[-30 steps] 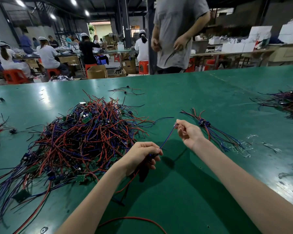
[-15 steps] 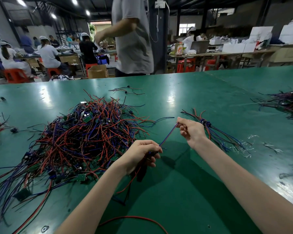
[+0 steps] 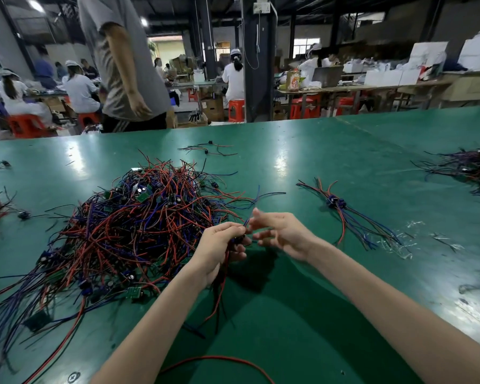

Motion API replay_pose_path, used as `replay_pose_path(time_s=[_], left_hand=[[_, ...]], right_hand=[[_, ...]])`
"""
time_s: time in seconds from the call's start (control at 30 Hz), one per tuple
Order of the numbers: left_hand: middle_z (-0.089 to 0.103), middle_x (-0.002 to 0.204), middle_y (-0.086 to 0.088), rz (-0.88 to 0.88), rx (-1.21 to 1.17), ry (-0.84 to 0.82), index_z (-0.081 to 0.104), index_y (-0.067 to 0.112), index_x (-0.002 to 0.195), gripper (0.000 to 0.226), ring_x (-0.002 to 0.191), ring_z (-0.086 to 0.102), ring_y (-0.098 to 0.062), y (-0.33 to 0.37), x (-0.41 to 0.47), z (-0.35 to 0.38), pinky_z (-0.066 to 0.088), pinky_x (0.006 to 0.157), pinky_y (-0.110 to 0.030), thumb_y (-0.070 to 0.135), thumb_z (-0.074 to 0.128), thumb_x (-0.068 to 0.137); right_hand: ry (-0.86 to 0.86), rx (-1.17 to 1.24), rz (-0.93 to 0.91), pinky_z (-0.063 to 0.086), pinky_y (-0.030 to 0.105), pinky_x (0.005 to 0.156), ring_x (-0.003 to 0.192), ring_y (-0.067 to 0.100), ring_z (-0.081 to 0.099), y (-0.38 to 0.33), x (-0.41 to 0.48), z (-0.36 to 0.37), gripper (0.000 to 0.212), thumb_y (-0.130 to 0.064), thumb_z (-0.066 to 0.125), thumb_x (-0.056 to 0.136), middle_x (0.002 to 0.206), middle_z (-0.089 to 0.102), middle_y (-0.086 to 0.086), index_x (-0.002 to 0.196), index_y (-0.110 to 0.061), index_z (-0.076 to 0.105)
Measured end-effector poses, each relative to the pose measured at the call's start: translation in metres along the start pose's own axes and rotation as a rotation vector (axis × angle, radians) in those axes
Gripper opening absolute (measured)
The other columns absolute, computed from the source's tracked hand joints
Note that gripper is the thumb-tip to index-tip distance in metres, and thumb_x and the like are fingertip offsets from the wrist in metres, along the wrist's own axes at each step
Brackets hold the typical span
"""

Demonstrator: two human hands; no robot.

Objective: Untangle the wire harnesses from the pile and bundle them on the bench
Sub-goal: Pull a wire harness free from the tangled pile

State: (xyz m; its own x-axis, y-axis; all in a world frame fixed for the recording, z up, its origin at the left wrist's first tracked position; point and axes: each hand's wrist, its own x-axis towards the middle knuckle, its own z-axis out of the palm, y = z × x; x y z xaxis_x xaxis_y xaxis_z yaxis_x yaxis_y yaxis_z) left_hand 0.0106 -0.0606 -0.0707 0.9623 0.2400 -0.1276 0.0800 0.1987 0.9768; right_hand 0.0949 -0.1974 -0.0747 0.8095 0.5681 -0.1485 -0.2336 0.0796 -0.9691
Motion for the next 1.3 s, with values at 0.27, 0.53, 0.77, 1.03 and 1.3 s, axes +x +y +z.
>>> replay_pose_path(time_s=[0.27,0.53,0.77,1.03,1.3], left_hand=[[0.066,0.067,-0.006,-0.056,-0.114,-0.055,0.059,0.004,0.091,0.006,0.045,0.058,-0.009,0.000,0.000,0.001,0.049,0.044,-0.018,0.010,0.056,0.093],[0.066,0.079,-0.012,-0.077,-0.198,-0.123,0.056,-0.005,0.103,0.020,0.053,0.064,-0.010,0.001,0.000,0.002,0.053,0.051,-0.016,0.013,0.050,0.096],[0.070,0.075,-0.011,-0.094,-0.085,-0.147,0.060,-0.008,0.095,0.012,0.056,0.065,-0.011,-0.001,-0.003,0.002,0.056,0.056,-0.019,-0.003,0.050,0.093],[0.069,0.064,-0.006,-0.049,-0.046,-0.072,0.065,-0.001,0.083,0.016,0.049,0.060,-0.008,-0.003,-0.003,0.003,0.053,0.050,-0.019,0.002,0.054,0.094],[0.065,0.059,-0.003,-0.045,-0.014,-0.086,0.065,0.003,0.084,0.016,0.046,0.056,-0.006,-0.003,-0.005,0.005,0.049,0.047,-0.016,0.002,0.052,0.095]], right_hand=[[-0.098,-0.008,-0.079,0.052,0.023,0.058,0.063,0.014,0.059,0.006,-0.008,0.014,0.023,-0.022,0.068,0.077,0.076,0.062,0.008,0.088,-0.003,0.065],[-0.084,0.070,-0.060,0.055,0.023,0.056,0.054,0.017,0.063,0.008,-0.003,0.009,0.009,-0.006,0.066,0.077,0.066,0.066,0.010,0.076,0.001,0.061],[0.089,0.035,-0.081,0.048,0.018,0.049,0.046,0.006,0.055,0.000,0.000,-0.002,0.018,-0.011,0.066,0.085,0.056,0.064,0.000,0.069,-0.006,0.060],[0.016,0.024,-0.064,0.048,0.023,0.058,0.056,0.011,0.057,0.000,0.000,0.002,0.016,-0.017,0.061,0.089,0.072,0.062,0.009,0.082,-0.003,0.065],[-0.094,0.020,-0.094,0.054,0.018,0.064,0.060,0.009,0.062,0.000,-0.004,0.005,0.020,-0.004,0.059,0.088,0.069,0.066,0.003,0.105,0.006,0.063]])
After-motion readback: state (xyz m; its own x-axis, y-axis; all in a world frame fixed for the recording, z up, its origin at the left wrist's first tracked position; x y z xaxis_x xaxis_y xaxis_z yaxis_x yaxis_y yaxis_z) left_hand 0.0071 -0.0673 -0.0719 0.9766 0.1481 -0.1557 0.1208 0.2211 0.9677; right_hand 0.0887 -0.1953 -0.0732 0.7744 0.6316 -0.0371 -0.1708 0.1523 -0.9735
